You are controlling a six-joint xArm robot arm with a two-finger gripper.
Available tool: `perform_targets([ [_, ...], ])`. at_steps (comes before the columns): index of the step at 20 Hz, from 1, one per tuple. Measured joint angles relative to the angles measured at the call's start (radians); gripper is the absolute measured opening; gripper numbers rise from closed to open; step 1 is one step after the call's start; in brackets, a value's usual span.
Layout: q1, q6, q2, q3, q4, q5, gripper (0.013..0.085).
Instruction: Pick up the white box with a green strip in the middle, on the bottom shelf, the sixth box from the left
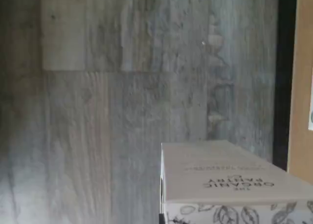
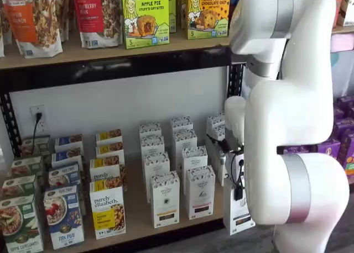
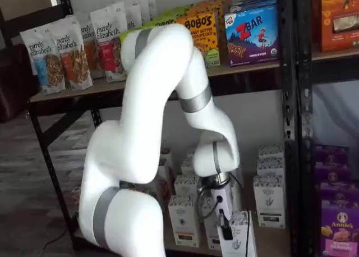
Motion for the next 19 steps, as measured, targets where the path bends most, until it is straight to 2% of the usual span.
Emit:
perform_targets([
  [4,0.037,-0.038,-0.125,0.106,0.076,0.024,0.049],
  [10,0.11,-0.016,-0.338,0.274,0.125,0.048,0.049],
  [16,0.173,-0.006,-0.503,0.381,0.179,0.081,0.049],
  [19,0.199,-0.023,-0.578,0.417,0.225,0.107,0.049],
])
